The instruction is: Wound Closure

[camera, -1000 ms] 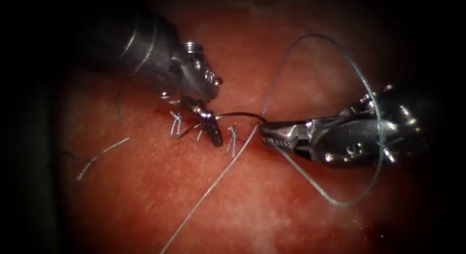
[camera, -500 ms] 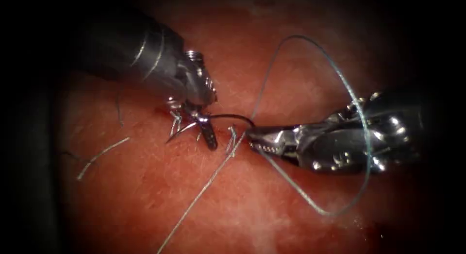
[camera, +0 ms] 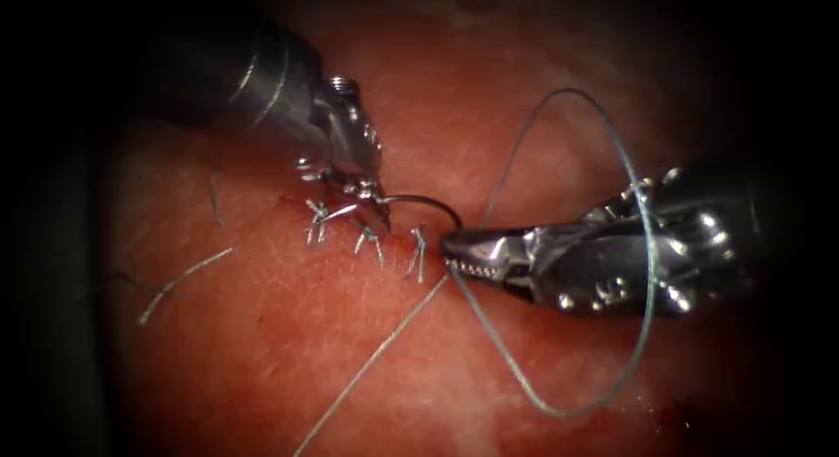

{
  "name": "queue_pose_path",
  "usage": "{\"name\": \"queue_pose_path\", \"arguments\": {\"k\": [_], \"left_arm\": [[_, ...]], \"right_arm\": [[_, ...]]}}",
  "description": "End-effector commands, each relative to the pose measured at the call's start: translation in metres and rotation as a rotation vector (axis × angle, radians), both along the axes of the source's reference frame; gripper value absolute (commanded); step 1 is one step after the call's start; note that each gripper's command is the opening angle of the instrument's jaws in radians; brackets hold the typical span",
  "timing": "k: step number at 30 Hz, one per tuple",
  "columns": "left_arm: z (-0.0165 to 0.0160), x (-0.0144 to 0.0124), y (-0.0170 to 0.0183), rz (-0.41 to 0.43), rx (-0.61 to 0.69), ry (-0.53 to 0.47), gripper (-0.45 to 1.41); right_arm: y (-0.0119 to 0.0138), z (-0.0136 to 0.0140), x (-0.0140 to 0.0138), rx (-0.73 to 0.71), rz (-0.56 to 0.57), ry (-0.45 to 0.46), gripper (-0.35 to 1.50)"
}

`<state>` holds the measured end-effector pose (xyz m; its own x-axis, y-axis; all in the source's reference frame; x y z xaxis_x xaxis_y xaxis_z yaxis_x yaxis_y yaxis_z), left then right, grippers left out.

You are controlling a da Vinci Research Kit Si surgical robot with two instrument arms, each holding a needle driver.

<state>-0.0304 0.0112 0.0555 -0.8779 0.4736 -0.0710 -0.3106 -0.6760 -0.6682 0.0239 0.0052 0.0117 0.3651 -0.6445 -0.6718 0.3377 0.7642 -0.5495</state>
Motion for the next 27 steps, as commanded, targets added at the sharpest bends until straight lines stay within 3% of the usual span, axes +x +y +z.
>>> {"name": "queue_pose_path", "arguments": {"k": [1,3,6,7,8,13,14,18,21,24,26,27], "left_arm": [[0.0004,-0.0004,-0.0009,-0.016,0.018,0.009,-0.45],[0.0004,-0.0002,-0.0011,-0.034,0.033,0.016,-0.45],[0.0004,-0.0002,-0.0016,-0.038,0.038,-0.013,-0.45],[0.0004,-0.0003,-0.0020,-0.050,0.029,-0.045,-0.45],[0.0005,-0.0003,-0.0023,-0.058,0.018,-0.063,-0.45],[0.0008,-0.0002,-0.0042,-0.105,0.071,-0.090,-0.45],[0.0009,-0.0001,-0.0047,-0.119,0.068,-0.100,-0.45],[0.0009,0.0002,-0.0051,-0.185,0.073,-0.131,-0.45],[0.0007,0.0002,-0.0049,-0.285,0.080,-0.172,-0.45],[0.0005,0.0002,-0.0048,-0.360,0.081,-0.222,-0.45],[0.0005,0.0002,-0.0048,-0.395,0.073,-0.248,-0.45],[0.0005,0.0001,-0.0047,-0.420,0.067,-0.265,-0.45]], "right_arm": [[-0.0009,0.0005,0.0004,0.074,0.046,0.001,-0.06],[-0.0013,0.0004,0.0004,0.139,0.081,-0.001,0.07],[-0.0013,0.0003,0.0004,0.296,0.152,-0.021,0.42],[-0.0011,0.0003,0.0005,0.415,0.194,-0.051,0.76],[-0.0011,0.0003,0.0005,0.441,0.195,-0.066,0.89],[-0.0004,0.0003,-0.0002,0.518,0.226,-0.055,1.11],[0.0001,0.0001,-0.0006,0.562,0.248,-0.044,1.23],[0.0007,0.0001,-0.0013,0.567,0.264,-0.005,1.28],[0.0008,0.0003,-0.0015,0.561,0.276,-0.004,1.20],[0.0008,0.0007,-0.0013,0.523,0.356,0.056,1.13],[0.0011,0.0009,-0.0014,0.486,0.441,0.152,1.13],[0.0010,0.0009,-0.0014,0.474,0.469,0.137,1.13]]}}
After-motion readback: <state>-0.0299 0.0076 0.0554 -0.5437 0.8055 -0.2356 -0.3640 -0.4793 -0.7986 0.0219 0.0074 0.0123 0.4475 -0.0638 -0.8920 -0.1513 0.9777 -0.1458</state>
